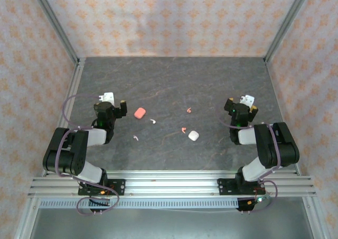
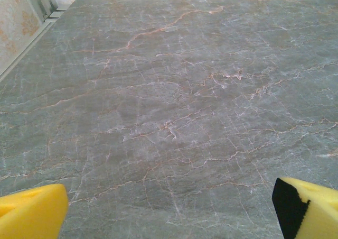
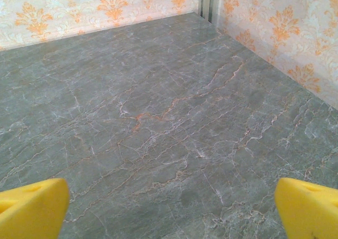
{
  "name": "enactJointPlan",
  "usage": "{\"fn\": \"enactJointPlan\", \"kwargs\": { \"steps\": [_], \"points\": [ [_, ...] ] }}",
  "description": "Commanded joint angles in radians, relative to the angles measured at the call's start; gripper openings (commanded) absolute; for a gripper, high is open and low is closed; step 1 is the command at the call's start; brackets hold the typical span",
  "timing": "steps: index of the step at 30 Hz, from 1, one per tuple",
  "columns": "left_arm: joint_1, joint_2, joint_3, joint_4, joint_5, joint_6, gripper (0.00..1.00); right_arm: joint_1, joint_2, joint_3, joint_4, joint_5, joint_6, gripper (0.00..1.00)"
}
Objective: Insert the wireless bluetooth earbuds into the charging case
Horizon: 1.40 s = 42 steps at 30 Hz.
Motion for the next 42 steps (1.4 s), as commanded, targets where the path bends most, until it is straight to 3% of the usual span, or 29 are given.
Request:
{"fn": "enactJointPlan", "kwargs": {
  "steps": [1,32,38,42],
  "points": [
    [0.001,0.006,0.020,-0.005,-0.006,0.021,1.00,-0.007,-0.005,0.003,0.002,0.007,0.003,0.99],
    [0.001,0.007,0.021,-0.005,-0.005,0.021,1.00,-0.007,-0.025,-0.014,0.019,-0.004,-0.002,0.99],
    [0.005,-0.010,0.047,-0.062,-0.005,0.016,1.00,-0.006,-0.170,0.067,-0.265,-0.046,-0.008,0.99],
    [0.005,-0.087,0.122,-0.267,-0.112,-0.040,1.00,-0.007,-0.270,0.110,-0.442,-0.173,0.001,0.99]
  ]
}}
